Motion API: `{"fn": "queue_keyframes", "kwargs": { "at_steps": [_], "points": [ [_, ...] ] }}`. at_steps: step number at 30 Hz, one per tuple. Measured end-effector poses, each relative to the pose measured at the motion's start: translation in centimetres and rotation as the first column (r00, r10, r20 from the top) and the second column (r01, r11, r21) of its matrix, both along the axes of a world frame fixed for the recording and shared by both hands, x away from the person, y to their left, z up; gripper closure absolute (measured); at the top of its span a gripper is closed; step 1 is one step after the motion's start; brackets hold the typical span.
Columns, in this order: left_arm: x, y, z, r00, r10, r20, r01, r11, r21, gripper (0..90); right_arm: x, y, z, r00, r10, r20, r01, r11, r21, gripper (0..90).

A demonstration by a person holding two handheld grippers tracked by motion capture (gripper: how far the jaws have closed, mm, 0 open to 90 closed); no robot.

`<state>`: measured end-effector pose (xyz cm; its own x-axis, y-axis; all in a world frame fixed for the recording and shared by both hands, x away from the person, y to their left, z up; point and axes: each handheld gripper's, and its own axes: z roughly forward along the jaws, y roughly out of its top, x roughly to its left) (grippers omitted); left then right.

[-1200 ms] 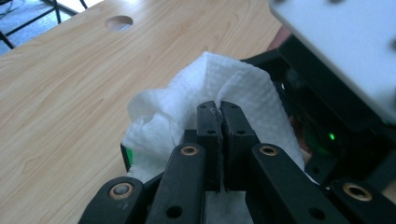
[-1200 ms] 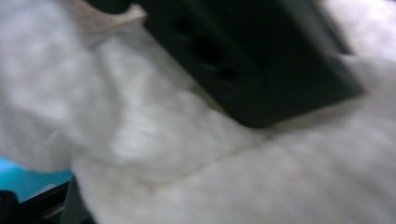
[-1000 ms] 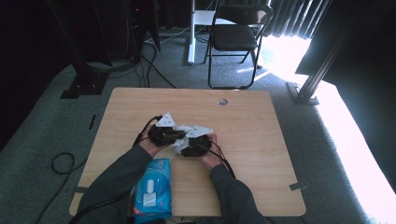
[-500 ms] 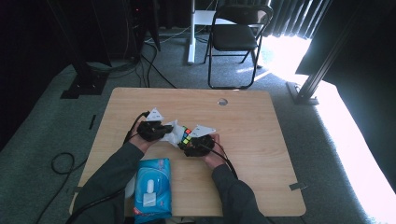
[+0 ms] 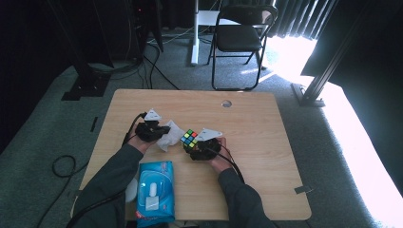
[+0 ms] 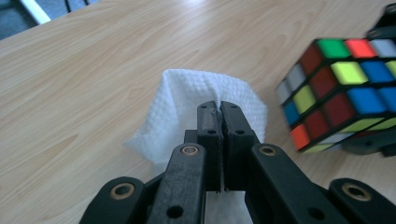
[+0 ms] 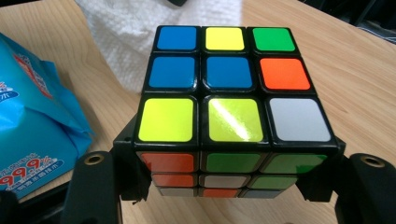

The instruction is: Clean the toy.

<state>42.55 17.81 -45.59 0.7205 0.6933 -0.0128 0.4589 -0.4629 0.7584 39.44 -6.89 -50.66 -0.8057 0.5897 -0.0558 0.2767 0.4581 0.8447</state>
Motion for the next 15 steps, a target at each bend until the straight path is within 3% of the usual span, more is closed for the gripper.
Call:
{"fn": "queue_keyframes", "kwargs": {
  "at_steps": [6, 15],
  "points": [
    [-0.7, -0.9, 1.0, 0.9987, -0.047, 0.019, 0.048, 0.9983, -0.032, 87.8, 0.0, 0.6, -0.3, 0.9999, 0.012, -0.003, -0.012, 0.9998, -0.014, 33.9],
    [-1.3, -1.4, 2.5, 0.9961, -0.077, 0.042, 0.081, 0.9921, -0.096, 87.8, 0.1, 0.9, -1.0, 0.9997, 0.016, -0.018, -0.016, 0.9992, -0.037, 33.9]
  ]
}}
